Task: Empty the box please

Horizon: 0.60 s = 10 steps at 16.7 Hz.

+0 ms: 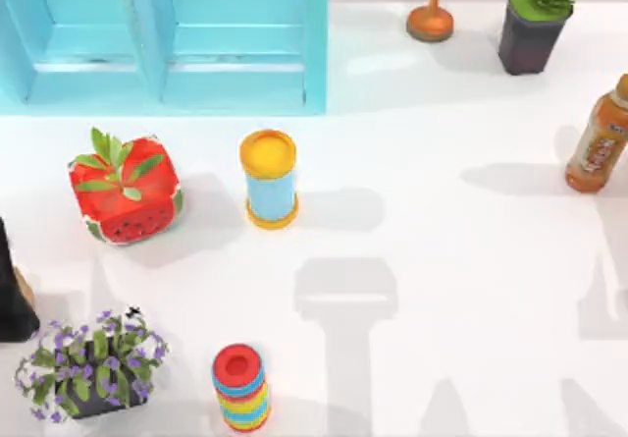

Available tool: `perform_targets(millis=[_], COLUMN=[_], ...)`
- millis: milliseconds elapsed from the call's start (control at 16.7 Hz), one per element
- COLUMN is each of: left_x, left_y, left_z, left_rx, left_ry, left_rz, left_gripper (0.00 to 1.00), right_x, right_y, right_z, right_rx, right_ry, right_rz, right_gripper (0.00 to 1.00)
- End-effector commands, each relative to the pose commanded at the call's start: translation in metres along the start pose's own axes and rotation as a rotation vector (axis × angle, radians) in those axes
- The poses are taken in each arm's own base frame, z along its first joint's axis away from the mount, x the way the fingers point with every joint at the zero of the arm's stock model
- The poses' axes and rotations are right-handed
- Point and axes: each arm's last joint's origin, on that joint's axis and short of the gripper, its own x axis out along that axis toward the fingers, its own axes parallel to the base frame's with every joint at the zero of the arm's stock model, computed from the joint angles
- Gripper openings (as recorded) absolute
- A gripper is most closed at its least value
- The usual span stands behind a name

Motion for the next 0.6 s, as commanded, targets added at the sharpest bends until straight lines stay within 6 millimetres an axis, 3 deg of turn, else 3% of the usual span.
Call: perform_targets(millis=[300,600], left_x=[0.0,0.0], left_y=[0.0,0.0], left_z=[0.0,0.0], left_rx=[0.0,0.0], left_ry=[0.0,0.0], left_rz=[0.0,0.0], left_gripper=[1.0,1.0], right_x=[0.0,0.014], right_y=[-0.003,-0.015], right_z=[0.011,0.055], right_rx=[-0.027,-0.114], right_ry=[0.063,0.367], right_rz=[-0.025,-0.101], right_gripper=[1.0,1.0])
